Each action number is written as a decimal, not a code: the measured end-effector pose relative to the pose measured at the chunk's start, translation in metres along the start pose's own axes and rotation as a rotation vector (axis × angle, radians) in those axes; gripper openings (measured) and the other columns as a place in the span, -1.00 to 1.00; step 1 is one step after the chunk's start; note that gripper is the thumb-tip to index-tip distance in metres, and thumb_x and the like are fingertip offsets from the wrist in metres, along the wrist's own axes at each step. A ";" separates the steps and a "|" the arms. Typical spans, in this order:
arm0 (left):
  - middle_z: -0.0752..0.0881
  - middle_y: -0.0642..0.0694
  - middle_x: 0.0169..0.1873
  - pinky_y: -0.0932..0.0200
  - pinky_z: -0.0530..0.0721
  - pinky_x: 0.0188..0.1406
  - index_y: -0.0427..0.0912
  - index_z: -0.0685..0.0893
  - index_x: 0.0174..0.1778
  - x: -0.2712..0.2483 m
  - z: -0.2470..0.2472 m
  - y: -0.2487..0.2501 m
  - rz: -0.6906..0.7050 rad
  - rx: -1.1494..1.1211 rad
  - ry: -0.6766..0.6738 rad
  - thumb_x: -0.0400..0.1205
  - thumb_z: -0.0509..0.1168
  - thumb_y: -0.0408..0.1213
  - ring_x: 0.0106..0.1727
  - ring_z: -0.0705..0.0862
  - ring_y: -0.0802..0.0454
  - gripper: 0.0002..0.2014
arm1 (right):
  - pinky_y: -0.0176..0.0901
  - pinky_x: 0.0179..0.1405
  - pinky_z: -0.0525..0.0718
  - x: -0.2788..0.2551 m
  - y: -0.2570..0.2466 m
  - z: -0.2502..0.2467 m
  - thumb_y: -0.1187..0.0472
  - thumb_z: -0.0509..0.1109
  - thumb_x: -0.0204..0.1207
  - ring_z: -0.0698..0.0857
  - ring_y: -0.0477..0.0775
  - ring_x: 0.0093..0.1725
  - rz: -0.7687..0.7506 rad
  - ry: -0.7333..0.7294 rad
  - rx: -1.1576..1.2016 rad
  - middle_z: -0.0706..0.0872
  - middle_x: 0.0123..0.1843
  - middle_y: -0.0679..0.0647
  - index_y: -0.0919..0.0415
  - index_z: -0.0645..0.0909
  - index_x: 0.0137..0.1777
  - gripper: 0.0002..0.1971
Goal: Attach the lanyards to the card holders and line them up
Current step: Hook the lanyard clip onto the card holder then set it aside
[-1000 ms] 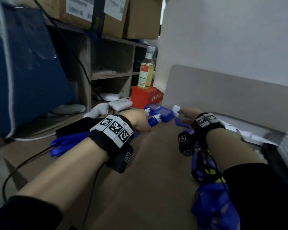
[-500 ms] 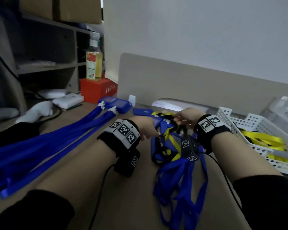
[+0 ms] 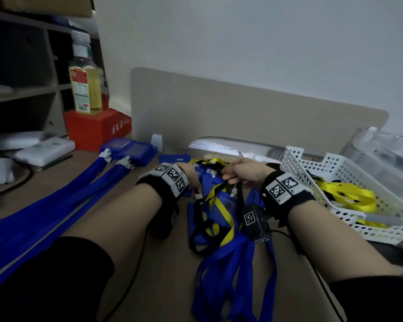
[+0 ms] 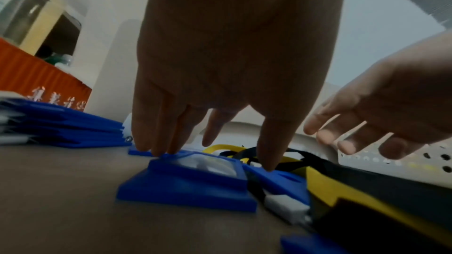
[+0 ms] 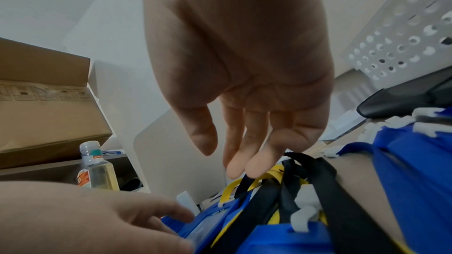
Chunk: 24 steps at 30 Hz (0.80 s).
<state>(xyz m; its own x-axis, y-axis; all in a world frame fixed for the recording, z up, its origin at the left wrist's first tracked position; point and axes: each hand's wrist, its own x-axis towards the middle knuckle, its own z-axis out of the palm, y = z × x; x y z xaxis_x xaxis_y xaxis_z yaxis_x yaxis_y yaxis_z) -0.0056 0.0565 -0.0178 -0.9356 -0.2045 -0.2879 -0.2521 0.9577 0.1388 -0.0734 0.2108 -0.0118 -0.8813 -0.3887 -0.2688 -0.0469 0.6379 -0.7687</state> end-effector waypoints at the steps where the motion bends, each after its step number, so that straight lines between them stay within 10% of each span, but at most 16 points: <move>1: 0.65 -0.12 -0.07 0.12 0.53 -0.08 -0.30 0.59 0.23 0.006 0.000 0.000 -0.002 0.010 -0.010 0.67 0.27 0.01 0.03 0.60 -0.09 -0.57 | -0.32 -0.48 0.31 0.004 0.000 0.001 0.16 0.29 0.63 0.58 -0.18 -0.36 -0.009 -0.005 0.001 0.71 -0.23 -0.11 0.08 0.62 -0.04 -0.91; 6: 0.28 -0.05 -0.41 0.34 0.35 -0.50 -0.12 0.36 -0.29 0.037 0.006 -0.008 0.016 0.110 0.025 0.74 0.19 -0.22 -0.42 0.32 0.16 -0.73 | -0.47 -0.71 0.22 0.015 0.000 0.004 0.16 0.31 0.63 0.60 -0.17 -0.38 -0.051 -0.031 0.005 0.70 -0.24 -0.08 0.15 0.65 0.03 -0.88; 9: 0.58 -0.13 -0.08 0.30 0.48 -0.26 -0.22 0.51 0.02 0.032 -0.001 -0.008 -0.018 0.075 0.107 0.61 0.38 -0.14 -0.04 0.62 0.01 -0.74 | -0.43 -0.70 0.25 0.019 0.001 0.004 0.16 0.32 0.63 0.62 -0.16 -0.37 -0.053 -0.044 0.003 0.71 -0.26 -0.09 0.23 0.69 0.11 -0.81; 12: 0.47 -0.24 0.37 -0.01 0.52 0.14 -0.25 0.38 0.42 0.023 -0.005 -0.009 -0.047 -0.001 0.170 0.49 0.51 -0.12 0.38 0.51 -0.23 -0.34 | -0.44 -0.77 0.24 0.017 0.000 0.006 0.21 0.30 0.64 0.60 -0.13 -0.38 -0.052 -0.038 0.035 0.69 -0.26 -0.05 0.25 0.67 0.07 -0.84; 19: 0.45 -0.25 0.28 -0.02 0.60 0.08 -0.25 0.49 0.32 -0.010 -0.013 -0.020 0.019 -0.012 0.214 0.35 0.58 -0.23 0.28 0.54 -0.26 -0.35 | -0.43 -0.76 0.27 0.001 -0.001 0.015 0.25 0.25 0.67 0.58 -0.19 -0.44 -0.168 0.067 0.146 0.65 -0.23 -0.02 0.17 0.54 0.01 -0.96; 24: 0.41 -0.10 0.27 0.08 0.57 0.18 -0.16 0.41 0.43 -0.040 -0.015 -0.025 0.236 -0.178 0.301 0.31 0.59 -0.28 0.28 0.50 -0.11 -0.23 | -0.20 0.13 0.65 -0.025 -0.004 0.026 0.22 0.26 0.68 0.66 0.05 0.11 -0.398 0.144 0.279 0.68 0.14 0.11 0.24 0.56 0.32 -0.74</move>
<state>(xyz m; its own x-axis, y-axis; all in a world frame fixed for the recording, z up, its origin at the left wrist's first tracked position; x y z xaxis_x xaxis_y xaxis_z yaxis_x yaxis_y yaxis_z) 0.0340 0.0380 0.0046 -0.9966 -0.0589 0.0580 -0.0360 0.9409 0.3369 -0.0388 0.2008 -0.0175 -0.8775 -0.4571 0.1448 -0.2825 0.2489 -0.9264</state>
